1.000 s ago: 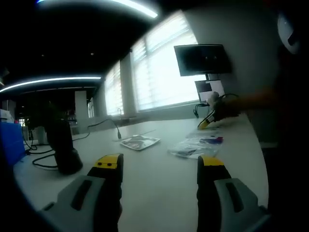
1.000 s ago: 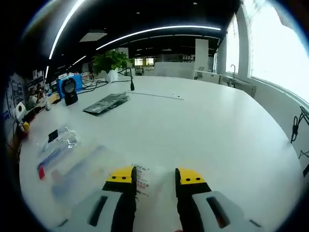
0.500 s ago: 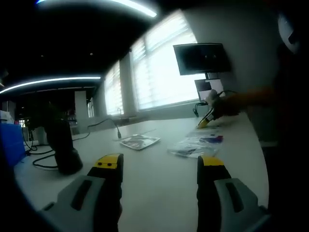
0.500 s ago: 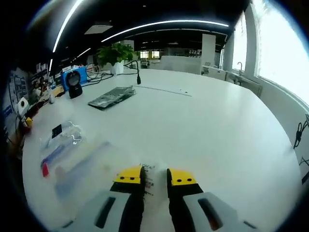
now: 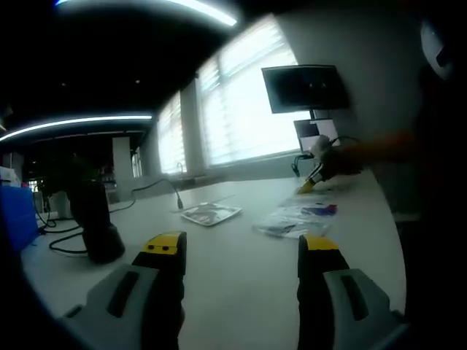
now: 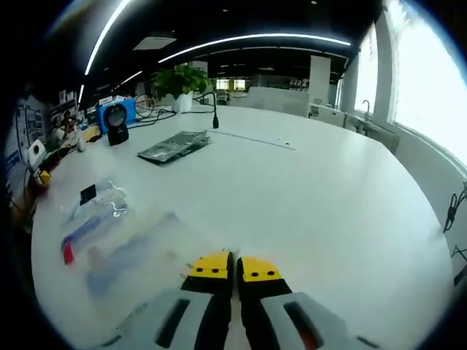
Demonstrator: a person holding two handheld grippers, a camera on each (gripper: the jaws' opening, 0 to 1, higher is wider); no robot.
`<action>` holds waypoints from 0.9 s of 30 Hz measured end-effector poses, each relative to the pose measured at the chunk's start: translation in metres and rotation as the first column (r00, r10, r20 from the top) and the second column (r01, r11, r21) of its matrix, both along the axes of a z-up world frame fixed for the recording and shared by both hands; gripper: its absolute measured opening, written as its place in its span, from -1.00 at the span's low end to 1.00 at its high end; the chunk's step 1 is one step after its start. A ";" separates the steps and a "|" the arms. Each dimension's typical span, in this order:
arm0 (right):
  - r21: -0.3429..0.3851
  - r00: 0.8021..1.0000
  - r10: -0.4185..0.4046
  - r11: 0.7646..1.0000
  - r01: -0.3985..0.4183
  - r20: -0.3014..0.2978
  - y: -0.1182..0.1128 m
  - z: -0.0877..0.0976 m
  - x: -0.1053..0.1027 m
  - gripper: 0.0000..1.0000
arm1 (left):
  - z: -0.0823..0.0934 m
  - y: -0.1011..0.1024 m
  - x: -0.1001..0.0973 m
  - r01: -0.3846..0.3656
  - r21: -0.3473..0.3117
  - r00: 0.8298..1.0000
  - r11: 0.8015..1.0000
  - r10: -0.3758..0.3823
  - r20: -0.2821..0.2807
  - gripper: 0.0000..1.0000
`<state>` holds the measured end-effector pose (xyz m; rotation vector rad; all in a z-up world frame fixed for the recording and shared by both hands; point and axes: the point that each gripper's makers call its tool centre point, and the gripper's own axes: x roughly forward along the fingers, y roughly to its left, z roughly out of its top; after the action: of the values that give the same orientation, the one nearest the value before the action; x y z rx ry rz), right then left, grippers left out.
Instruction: Clip sheet goods on table flip sheet goods clip sheet goods scan sheet goods put sheet goods back to table
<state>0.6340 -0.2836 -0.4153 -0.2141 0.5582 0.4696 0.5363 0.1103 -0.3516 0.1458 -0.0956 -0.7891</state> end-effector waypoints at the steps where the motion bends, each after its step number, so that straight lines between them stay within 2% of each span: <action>1: 0.013 1.000 -0.013 1.000 0.013 0.005 0.000 0.003 0.001 -1.00 | 0.000 0.000 0.000 -0.001 -0.002 1.000 1.000 0.001 0.000 0.09; 11: 0.040 0.997 -0.057 0.998 0.054 0.059 -0.002 0.029 0.001 -1.00 | 0.000 0.000 0.000 -0.001 -0.001 1.000 1.000 0.001 -0.001 0.09; 15: 0.097 0.991 -0.075 0.993 0.065 0.107 0.004 0.046 -0.004 -1.00 | -0.001 0.000 0.000 -0.002 0.002 1.000 1.000 0.002 -0.004 0.09; 22: 0.143 0.983 -0.085 0.988 0.062 0.160 0.015 0.069 -0.011 -1.00 | 0.001 0.000 0.000 -0.006 -0.007 1.000 1.000 0.006 -0.002 0.09; 23: 0.146 0.982 -0.038 0.989 0.011 0.184 0.021 0.074 -0.013 -1.00 | 0.001 0.000 0.000 -0.006 -0.005 1.000 1.000 0.006 -0.002 0.09; 25: 0.169 0.980 -0.065 0.985 0.033 0.188 0.019 0.078 -0.012 -1.00 | 0.001 0.000 0.000 -0.007 -0.006 1.000 1.000 0.007 -0.003 0.09; 27: 0.158 0.977 -0.047 0.987 0.014 0.208 0.019 0.083 -0.009 -1.00 | 0.002 0.000 0.000 -0.011 -0.010 1.000 1.000 0.011 -0.004 0.09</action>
<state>0.6250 -0.2646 -0.3325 -0.1040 0.3144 0.4522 0.5363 0.1106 -0.3499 0.1350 -0.0951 -0.7779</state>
